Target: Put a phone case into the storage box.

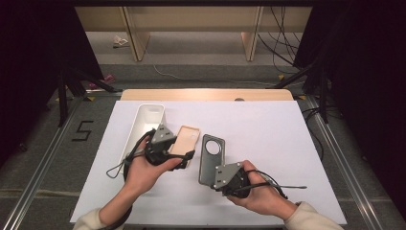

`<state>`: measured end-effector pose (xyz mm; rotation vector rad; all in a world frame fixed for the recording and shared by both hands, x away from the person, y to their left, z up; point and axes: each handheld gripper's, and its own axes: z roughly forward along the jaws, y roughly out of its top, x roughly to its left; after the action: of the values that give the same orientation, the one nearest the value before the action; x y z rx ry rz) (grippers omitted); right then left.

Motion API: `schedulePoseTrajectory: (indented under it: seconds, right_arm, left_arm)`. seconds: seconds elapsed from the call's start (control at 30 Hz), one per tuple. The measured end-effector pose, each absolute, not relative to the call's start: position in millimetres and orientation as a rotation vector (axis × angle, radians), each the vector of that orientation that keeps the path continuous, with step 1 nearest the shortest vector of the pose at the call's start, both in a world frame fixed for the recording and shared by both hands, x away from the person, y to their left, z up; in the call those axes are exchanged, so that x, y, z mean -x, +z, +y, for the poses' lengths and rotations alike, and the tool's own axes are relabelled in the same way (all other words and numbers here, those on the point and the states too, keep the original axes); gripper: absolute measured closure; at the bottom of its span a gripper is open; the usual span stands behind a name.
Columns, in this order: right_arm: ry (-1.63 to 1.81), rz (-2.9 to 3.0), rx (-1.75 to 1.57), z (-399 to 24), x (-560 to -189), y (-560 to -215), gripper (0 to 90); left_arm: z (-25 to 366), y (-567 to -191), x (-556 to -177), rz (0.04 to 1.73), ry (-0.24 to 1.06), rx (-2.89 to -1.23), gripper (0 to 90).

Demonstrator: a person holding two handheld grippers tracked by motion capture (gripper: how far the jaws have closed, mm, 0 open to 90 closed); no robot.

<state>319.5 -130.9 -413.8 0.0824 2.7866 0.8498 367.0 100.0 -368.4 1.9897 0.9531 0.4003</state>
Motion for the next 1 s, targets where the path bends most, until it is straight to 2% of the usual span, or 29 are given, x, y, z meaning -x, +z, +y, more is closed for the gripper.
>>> schedulePoseTrajectory:
  seconds: [0.17, 0.43, 0.57, 0.87, 1.0]
  right_arm:
    - [0.854, 2.784, -0.075, -130.0, -318.4, -412.9, 89.4]
    - [0.855, 2.769, -0.067, -130.6, -319.2, -411.7, 89.4]
    - [0.849, 2.771, -0.064, -130.2, -319.2, -411.7, 89.4]
    - [0.84, 2.757, -0.06, -129.6, -319.6, -411.4, 89.4]
    - [0.834, 2.758, -0.054, -128.8, -319.2, -412.0, 89.4]
  left_arm:
    - [79.1, -365.2, -400.2, 1.032, 0.347, -2.04, 27.7]
    - [59.9, -382.6, -437.0, 1.168, 0.242, -2.092, 39.1]
    - [54.9, -385.4, -444.5, 1.199, 0.207, -2.097, 46.0]
    - [49.5, -392.4, -448.4, 1.236, 0.127, -2.127, 53.5]
    - [49.0, -397.1, -448.7, 1.25, 0.095, -2.142, 60.0]
